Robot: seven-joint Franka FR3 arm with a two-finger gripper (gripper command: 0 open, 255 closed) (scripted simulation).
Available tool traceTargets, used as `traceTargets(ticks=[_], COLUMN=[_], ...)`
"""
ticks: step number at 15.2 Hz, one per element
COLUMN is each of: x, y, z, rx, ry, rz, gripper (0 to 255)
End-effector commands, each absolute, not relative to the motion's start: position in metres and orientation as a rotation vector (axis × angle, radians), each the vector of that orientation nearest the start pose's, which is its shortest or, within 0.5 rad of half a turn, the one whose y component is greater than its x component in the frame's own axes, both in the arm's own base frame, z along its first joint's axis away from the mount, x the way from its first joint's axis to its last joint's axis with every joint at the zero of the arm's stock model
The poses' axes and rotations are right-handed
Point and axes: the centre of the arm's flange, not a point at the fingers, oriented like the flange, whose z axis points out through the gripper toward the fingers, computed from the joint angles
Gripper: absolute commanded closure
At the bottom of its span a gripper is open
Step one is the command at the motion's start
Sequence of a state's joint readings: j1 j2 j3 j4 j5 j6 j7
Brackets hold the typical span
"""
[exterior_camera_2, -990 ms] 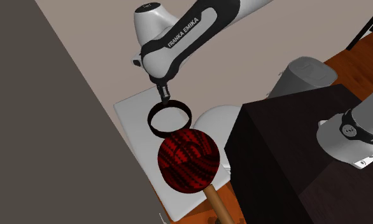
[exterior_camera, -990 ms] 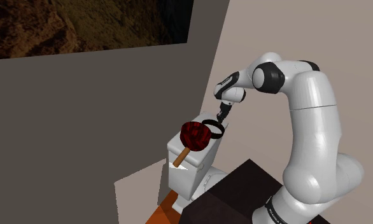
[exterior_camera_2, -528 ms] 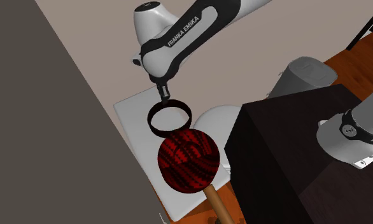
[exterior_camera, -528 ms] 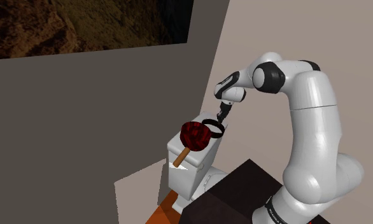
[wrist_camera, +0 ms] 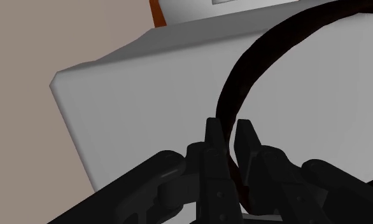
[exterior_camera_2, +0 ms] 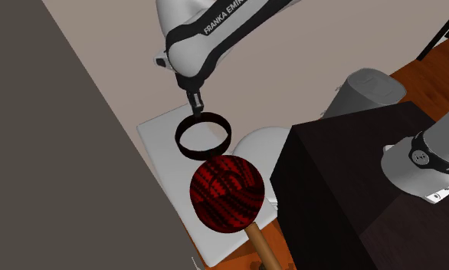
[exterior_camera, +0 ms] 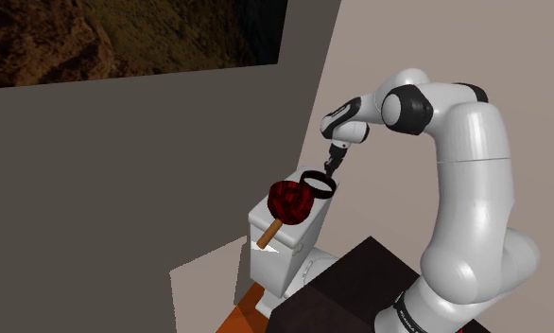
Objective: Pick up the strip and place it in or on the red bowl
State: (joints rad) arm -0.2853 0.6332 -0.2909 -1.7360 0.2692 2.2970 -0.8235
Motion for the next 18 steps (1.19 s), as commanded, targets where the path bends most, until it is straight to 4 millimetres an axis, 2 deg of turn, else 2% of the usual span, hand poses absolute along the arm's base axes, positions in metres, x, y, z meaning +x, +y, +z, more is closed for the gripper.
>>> traceTargets(ticks=[1,18], x=[0.569,0.569], y=[-0.344,-0.344], z=[0.234,0.323], rx=[-3.094,-3.094], ry=[-0.177,-0.177], rz=[0.018,0.018], gripper=[255,255])
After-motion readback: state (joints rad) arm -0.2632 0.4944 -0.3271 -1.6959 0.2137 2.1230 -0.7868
